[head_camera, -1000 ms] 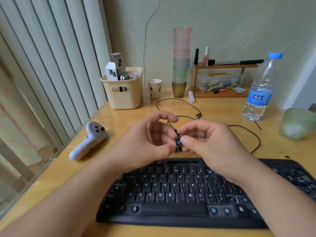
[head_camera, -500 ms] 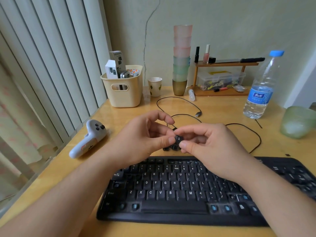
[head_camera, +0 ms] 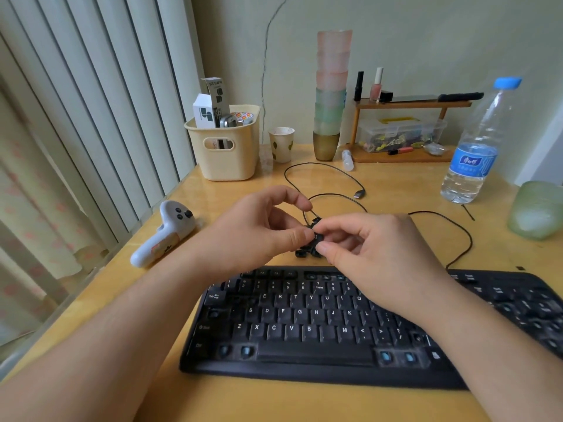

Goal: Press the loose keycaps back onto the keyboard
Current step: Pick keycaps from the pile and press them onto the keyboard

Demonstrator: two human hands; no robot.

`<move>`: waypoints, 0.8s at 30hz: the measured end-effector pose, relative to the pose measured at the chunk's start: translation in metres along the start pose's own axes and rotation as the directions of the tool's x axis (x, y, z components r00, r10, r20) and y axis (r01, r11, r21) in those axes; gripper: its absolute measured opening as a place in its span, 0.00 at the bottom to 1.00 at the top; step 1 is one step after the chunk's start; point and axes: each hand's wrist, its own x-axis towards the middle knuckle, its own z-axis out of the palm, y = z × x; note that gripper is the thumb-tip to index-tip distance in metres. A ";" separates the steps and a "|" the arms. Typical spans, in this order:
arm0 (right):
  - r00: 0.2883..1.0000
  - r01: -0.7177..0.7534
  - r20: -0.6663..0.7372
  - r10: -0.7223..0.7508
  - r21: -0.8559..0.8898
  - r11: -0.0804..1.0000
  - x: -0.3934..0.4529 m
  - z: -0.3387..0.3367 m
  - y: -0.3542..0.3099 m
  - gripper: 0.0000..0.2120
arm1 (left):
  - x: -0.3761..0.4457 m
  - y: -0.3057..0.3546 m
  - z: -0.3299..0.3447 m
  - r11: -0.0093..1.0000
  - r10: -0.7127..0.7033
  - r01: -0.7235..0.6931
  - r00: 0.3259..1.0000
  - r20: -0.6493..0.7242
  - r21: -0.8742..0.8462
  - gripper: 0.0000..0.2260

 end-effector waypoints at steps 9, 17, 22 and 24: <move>0.998 0.042 -0.045 -0.052 -0.195 0.980 0.005 0.009 -0.009 0.06 | -0.001 0.007 -0.002 0.998 -0.040 0.041 0.999 -0.032 0.037 0.12; 0.990 -0.074 0.111 0.086 -0.104 0.992 0.015 0.010 -0.030 0.03 | -0.027 0.019 -0.053 0.940 -0.110 0.098 0.994 0.018 0.326 0.06; 0.898 -0.151 0.403 0.178 -0.099 0.984 0.020 0.032 -0.057 0.06 | -0.065 -0.026 -0.053 0.908 -0.006 0.076 0.986 -0.167 0.412 0.03; 0.872 -0.143 0.454 0.186 -0.127 0.982 0.023 0.042 -0.065 0.06 | -0.073 -0.044 -0.050 0.927 0.007 0.068 0.980 -0.199 0.370 0.04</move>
